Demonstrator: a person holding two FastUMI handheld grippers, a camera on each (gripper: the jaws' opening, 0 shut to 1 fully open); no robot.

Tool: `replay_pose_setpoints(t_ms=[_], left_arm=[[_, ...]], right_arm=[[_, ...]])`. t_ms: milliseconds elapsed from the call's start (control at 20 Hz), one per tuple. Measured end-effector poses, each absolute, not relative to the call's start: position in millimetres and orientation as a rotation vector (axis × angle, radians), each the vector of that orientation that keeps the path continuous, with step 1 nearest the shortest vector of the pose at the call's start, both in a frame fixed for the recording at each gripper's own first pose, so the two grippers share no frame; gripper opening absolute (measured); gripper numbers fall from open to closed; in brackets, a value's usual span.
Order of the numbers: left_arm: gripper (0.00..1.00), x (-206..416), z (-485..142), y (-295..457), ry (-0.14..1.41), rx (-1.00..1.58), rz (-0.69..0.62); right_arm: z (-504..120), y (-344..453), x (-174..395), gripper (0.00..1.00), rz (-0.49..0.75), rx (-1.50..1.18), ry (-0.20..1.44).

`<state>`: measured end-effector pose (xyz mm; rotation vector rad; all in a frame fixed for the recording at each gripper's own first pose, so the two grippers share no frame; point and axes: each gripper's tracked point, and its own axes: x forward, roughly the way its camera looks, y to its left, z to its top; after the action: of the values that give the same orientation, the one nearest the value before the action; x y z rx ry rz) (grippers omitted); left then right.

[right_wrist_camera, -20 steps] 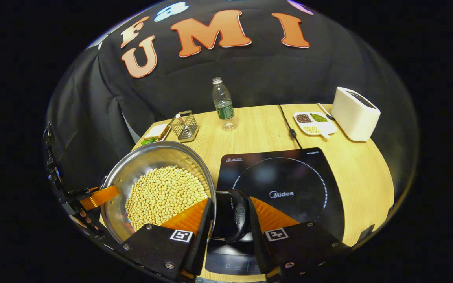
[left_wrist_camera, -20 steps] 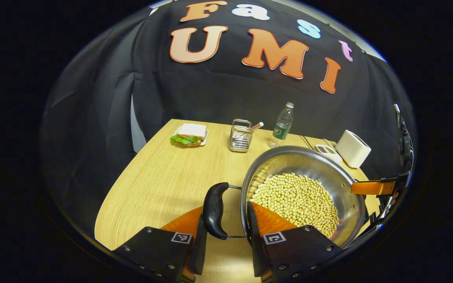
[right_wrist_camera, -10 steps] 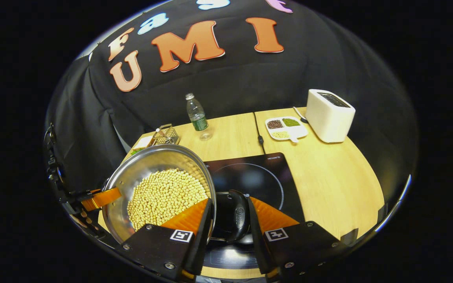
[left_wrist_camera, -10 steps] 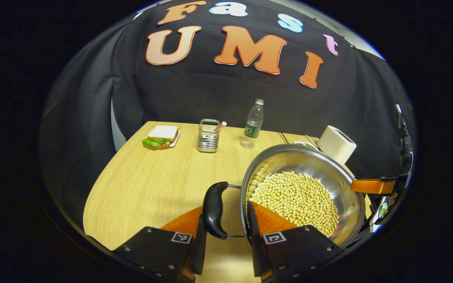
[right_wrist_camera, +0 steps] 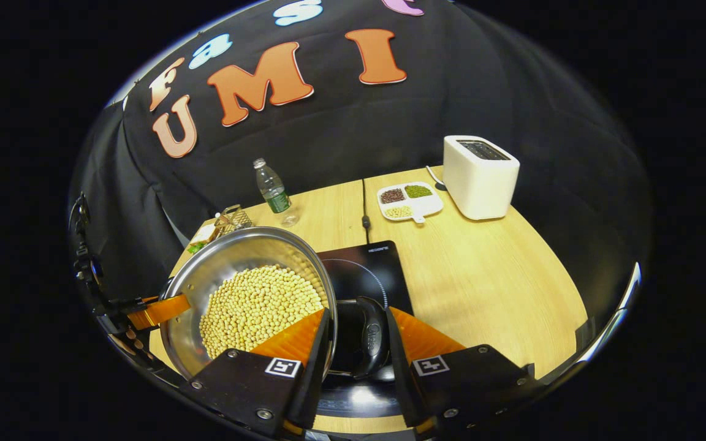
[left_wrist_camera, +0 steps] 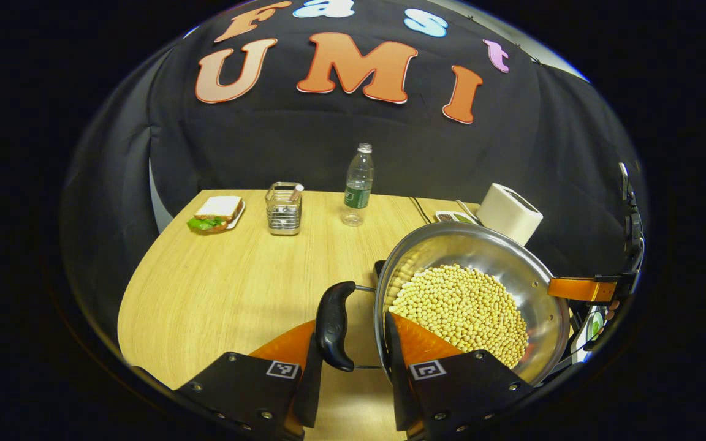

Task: First push the handle of the pot to place it horizontally, then grasp the pot with both hands and set it on the induction cooktop.

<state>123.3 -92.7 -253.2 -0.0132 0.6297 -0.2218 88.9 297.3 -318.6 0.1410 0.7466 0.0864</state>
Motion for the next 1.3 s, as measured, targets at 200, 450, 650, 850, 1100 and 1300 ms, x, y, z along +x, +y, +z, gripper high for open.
replay_pose_setpoints(t_ms=[200, 450, 650, 850, 1100, 1300], left_arm=[[0.50, 128.8, -262.6, -118.9, 0.652, 0.000, -0.245], [0.51, 135.3, -278.0, -141.5, 0.686, 0.012, -0.260], [0.50, 140.8, -290.1, -149.0, 0.705, 0.020, -0.266], [0.49, 143.6, -299.6, -150.7, 0.715, 0.012, -0.264], [0.50, 141.5, -307.5, -143.6, 0.746, -0.003, -0.239], [0.53, 142.1, -306.0, -143.2, 0.748, -0.036, -0.249]], right_arm=[[-317.9, 298.0, 84.2, 0.52, 0.063, 0.146, 0.753], [-313.3, 294.3, 79.3, 0.52, 0.044, 0.153, 0.767], [-315.1, 296.2, 78.9, 0.52, 0.040, 0.157, 0.779], [-314.6, 296.1, 78.0, 0.52, 0.037, 0.148, 0.785], [-315.2, 295.3, 77.4, 0.52, 0.046, 0.152, 0.805], [-312.6, 292.6, 76.0, 0.55, 0.063, 0.163, 0.799]])
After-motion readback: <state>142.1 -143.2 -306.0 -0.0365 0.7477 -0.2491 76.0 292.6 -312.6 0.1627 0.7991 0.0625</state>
